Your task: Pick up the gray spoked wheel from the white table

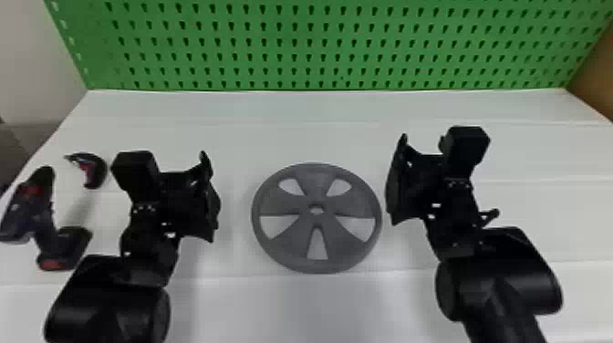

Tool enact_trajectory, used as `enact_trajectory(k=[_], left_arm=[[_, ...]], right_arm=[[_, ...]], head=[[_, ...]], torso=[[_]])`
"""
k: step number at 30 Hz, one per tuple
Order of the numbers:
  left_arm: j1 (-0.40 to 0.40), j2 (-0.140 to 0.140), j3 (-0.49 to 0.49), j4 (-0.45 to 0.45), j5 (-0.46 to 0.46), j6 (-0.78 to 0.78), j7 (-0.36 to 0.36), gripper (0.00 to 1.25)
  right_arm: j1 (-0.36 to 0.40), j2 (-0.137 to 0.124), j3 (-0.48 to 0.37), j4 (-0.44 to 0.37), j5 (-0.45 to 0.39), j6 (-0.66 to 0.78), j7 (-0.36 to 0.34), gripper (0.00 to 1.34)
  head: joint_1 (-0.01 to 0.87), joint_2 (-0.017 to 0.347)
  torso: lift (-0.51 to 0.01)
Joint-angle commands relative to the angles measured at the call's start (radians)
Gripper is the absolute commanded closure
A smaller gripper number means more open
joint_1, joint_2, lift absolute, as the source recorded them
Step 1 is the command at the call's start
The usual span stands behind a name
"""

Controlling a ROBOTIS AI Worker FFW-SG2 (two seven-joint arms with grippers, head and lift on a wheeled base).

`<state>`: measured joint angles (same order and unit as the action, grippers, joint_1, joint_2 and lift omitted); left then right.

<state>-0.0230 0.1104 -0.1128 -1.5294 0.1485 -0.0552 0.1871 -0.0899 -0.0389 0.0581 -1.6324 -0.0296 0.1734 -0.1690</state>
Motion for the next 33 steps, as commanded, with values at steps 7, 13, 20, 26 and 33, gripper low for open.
enact_trajectory(k=[7,13,20,26,33], left_arm=[[0.000,0.000,-0.001,0.000,0.000,0.000,0.000,0.13],[-0.003,0.000,-0.002,0.000,0.000,0.000,0.000,0.13],[-0.003,0.002,-0.002,0.000,0.000,0.000,0.000,0.13],[-0.005,0.002,-0.004,0.000,0.000,0.000,0.000,0.13],[-0.005,0.002,-0.007,0.000,-0.001,0.000,0.000,0.13]], right_arm=[[-0.087,-0.004,-0.012,-0.129,-0.020,0.325,0.000,0.50],[-0.157,-0.013,-0.023,-0.159,-0.058,0.540,-0.001,0.50],[-0.252,-0.039,-0.018,-0.172,-0.101,0.755,-0.004,0.50],[-0.330,-0.052,-0.009,-0.170,-0.109,0.920,-0.007,0.50],[-0.415,-0.061,0.002,-0.139,-0.204,1.084,-0.107,0.50]], head=[[0.764,0.006],[0.765,0.006],[0.765,0.006],[0.765,0.006],[0.765,0.006]], torso=[[-0.093],[-0.093],[-0.093],[-0.093],[-0.093]])
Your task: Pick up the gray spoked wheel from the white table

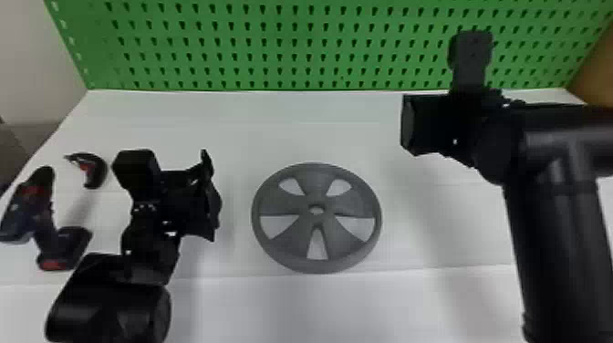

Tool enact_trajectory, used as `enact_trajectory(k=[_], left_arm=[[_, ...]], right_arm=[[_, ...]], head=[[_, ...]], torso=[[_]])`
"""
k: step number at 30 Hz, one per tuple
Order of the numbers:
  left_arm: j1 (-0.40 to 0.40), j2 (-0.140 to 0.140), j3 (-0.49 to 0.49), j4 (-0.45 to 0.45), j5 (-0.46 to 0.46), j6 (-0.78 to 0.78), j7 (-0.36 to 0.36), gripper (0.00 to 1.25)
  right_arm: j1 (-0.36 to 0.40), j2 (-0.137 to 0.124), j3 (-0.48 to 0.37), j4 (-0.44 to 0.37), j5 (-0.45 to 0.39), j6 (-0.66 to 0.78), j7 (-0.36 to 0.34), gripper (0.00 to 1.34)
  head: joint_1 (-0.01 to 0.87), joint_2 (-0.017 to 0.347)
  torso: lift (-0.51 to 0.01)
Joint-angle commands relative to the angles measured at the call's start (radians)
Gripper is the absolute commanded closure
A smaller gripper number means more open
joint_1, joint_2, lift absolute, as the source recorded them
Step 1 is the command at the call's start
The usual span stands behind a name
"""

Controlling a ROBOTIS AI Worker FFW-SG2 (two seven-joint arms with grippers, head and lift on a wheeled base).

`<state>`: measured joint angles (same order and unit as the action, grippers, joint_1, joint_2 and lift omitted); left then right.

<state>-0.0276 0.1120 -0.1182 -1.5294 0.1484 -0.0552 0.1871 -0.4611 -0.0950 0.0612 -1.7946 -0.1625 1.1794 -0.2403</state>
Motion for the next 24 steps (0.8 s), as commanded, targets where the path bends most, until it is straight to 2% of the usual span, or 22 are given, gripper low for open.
enact_trajectory(k=[1,4,10,24], left_arm=[[0.000,0.000,0.000,0.000,-0.001,0.000,0.000,0.13],[-0.002,0.000,-0.001,0.000,-0.001,0.000,0.000,0.13],[-0.003,0.000,-0.005,0.000,-0.003,0.000,0.000,0.13],[-0.005,0.000,-0.006,-0.002,-0.003,0.000,0.000,0.13]], right_arm=[[-0.059,-0.006,-0.003,0.035,-0.094,0.098,-0.053,0.50],[-0.096,-0.012,-0.001,0.063,-0.143,0.152,-0.102,0.50],[-0.174,-0.011,-0.009,0.135,-0.138,0.238,-0.105,0.50],[-0.301,-0.005,-0.038,0.337,-0.114,0.304,-0.105,0.50]], head=[[0.765,0.006],[0.765,0.006],[0.765,0.006],[0.765,0.006]], torso=[[-0.093],[-0.093],[-0.093],[-0.093]])
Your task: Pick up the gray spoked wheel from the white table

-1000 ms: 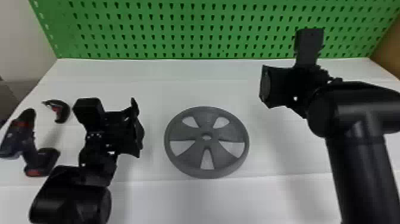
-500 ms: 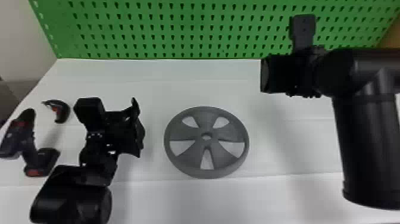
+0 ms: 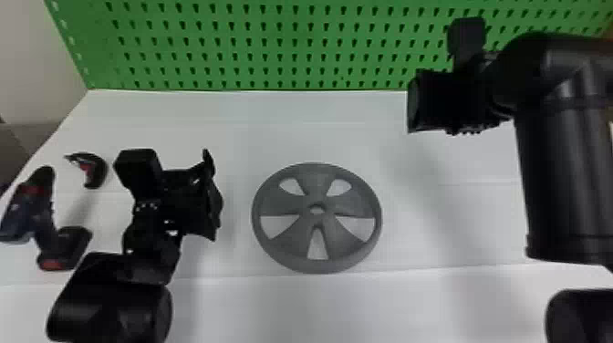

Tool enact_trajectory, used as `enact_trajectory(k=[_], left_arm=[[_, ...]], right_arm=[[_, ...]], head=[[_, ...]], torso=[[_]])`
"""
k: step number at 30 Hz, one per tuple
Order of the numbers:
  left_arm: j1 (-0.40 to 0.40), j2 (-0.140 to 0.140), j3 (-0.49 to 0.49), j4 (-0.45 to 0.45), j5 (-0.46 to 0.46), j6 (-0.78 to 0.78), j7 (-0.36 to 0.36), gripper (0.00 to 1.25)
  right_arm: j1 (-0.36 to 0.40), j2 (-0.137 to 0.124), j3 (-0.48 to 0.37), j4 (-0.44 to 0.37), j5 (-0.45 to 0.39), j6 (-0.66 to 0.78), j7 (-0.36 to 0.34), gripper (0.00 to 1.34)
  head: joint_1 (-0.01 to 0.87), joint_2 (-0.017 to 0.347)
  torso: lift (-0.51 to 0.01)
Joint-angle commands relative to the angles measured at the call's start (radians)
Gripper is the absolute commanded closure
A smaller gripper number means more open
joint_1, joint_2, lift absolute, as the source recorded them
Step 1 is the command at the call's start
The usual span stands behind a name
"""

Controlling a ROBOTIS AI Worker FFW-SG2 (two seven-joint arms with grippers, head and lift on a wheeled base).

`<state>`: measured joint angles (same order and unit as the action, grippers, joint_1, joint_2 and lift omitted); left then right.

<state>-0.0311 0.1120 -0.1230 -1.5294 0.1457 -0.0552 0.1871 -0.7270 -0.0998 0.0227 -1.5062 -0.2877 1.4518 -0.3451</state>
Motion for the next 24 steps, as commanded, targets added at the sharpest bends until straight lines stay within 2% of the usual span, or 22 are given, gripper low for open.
enact_trajectory(k=[1,5,15,24], left_arm=[[-0.001,0.002,-0.001,-0.002,0.000,0.000,0.000,0.13],[-0.001,0.002,-0.001,-0.002,-0.001,0.000,0.000,0.13],[0.000,0.006,0.000,-0.005,-0.005,0.000,0.000,0.13],[-0.001,0.011,-0.003,-0.005,-0.006,0.002,0.000,0.13]], right_arm=[[-0.046,-0.001,0.002,0.064,0.015,0.048,0.000,0.50],[-0.077,-0.001,0.002,0.092,0.035,0.119,0.000,0.50],[-0.114,0.015,-0.043,0.170,0.050,0.120,0.000,0.50],[-0.103,0.015,-0.049,0.233,0.018,0.120,0.000,0.50]], head=[[0.765,0.006],[0.765,0.006],[0.765,0.006],[0.765,0.006]], torso=[[-0.093],[-0.093],[-0.093],[-0.093]])
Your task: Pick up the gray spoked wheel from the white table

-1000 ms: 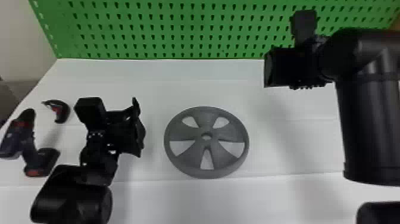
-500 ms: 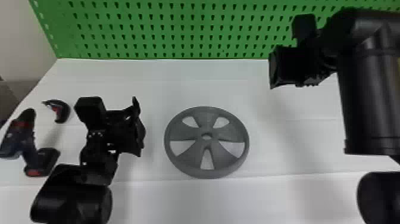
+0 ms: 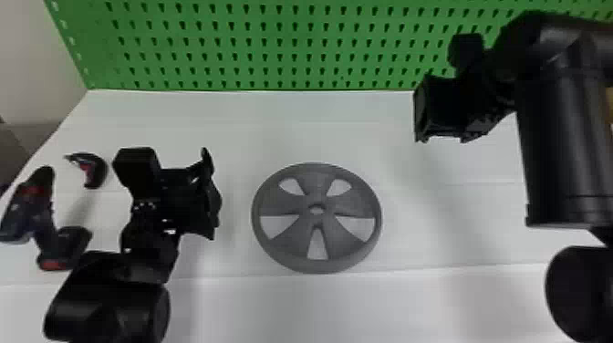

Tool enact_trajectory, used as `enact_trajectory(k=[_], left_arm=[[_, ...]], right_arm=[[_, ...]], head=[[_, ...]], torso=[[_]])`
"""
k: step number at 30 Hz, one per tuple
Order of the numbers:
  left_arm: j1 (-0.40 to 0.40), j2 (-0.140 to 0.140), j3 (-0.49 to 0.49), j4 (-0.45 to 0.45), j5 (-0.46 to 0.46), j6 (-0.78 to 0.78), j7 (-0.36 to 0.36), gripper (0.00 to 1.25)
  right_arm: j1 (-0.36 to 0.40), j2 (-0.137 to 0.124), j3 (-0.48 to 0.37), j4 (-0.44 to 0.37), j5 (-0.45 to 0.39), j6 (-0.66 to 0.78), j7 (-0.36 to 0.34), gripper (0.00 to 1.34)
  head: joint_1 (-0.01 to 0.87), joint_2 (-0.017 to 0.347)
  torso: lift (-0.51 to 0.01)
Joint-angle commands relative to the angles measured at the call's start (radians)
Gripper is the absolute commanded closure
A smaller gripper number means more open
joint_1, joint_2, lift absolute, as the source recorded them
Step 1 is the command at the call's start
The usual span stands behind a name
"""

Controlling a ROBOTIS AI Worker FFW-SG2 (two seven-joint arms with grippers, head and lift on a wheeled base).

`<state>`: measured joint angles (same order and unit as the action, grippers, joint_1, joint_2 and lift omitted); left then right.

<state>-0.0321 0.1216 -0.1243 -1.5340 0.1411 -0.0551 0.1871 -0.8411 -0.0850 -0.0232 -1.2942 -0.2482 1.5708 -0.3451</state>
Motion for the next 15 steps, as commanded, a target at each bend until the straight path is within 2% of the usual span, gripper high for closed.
enact_trajectory(k=[1,7,12,15], left_arm=[[-0.002,0.001,-0.001,0.000,-0.002,0.001,0.000,0.13],[-0.005,0.004,-0.008,0.000,-0.005,0.008,0.000,0.13],[-0.006,0.007,-0.011,0.000,-0.005,0.011,0.000,0.13],[-0.006,0.009,-0.014,0.000,-0.005,0.015,0.000,0.13]], right_arm=[[0.014,0.001,-0.004,0.030,-0.037,0.001,0.000,0.50],[0.024,-0.016,0.023,0.093,-0.103,0.001,0.000,0.50],[0.019,-0.027,0.046,0.119,-0.118,0.001,0.000,0.50],[0.014,-0.042,0.059,0.141,-0.149,0.001,0.000,0.50]], head=[[0.765,0.006],[0.765,0.006],[0.765,0.006],[0.765,0.006]], torso=[[-0.093],[-0.093],[-0.093],[-0.093]])
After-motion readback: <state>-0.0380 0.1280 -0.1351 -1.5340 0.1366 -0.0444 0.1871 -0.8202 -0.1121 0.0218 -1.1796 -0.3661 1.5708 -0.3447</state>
